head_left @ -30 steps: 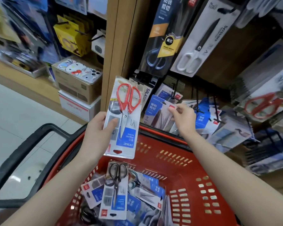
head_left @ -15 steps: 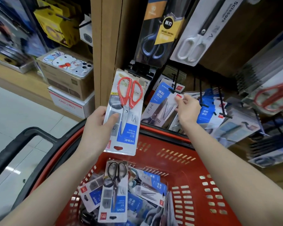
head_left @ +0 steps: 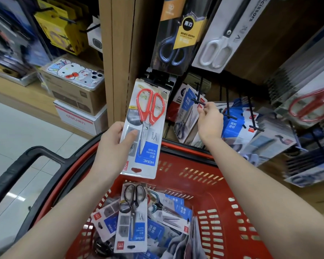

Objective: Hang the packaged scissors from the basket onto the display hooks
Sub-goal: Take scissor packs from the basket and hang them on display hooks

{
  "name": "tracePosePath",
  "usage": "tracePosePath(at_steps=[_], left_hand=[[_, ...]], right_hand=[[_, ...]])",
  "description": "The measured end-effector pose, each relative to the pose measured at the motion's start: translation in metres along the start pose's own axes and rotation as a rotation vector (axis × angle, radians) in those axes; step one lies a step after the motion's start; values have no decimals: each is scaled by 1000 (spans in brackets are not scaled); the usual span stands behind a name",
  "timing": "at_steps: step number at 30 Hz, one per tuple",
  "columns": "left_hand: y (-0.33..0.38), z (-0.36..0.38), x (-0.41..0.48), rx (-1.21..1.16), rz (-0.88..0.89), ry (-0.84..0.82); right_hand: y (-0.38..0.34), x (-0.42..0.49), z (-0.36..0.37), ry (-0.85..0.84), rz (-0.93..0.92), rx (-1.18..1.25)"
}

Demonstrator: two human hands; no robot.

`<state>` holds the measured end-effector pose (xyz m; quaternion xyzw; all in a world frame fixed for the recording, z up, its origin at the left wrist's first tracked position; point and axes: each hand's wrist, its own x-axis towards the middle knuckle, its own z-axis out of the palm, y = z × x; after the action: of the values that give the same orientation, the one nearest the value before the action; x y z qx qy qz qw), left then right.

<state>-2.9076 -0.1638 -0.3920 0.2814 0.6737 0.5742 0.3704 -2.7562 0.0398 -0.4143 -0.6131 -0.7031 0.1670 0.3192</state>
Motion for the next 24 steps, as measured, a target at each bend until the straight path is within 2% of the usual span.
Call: tracePosePath(at_steps=[5,10,12,14,16,18,21,24], left_hand=[[5,-3,-11,22,-2,-21],[10,-9,-22,125,27,-73],[11,-13,-23,225,69,-151],[14,-13,-25,403,143,-276],[20,-8,-29,595,203,-395],[28,0,-35,747,261,-459],[44,15,-46,923,334,-517],[63,30,-55,981,396,-413]], right_hand=[[-8,-11,-11,-52,-2,-2],[-12,-63,-31,-202,-84,174],[-15,-84,-45,-231,-233,163],[-21,-99,-61,-280,-464,98],[-24,-109,-77,-390,-686,-24],[-21,-113,-88,-525,-792,-126],[-14,-116,-109,-651,-677,-92],[-1,-113,-134,-613,-563,-58]])
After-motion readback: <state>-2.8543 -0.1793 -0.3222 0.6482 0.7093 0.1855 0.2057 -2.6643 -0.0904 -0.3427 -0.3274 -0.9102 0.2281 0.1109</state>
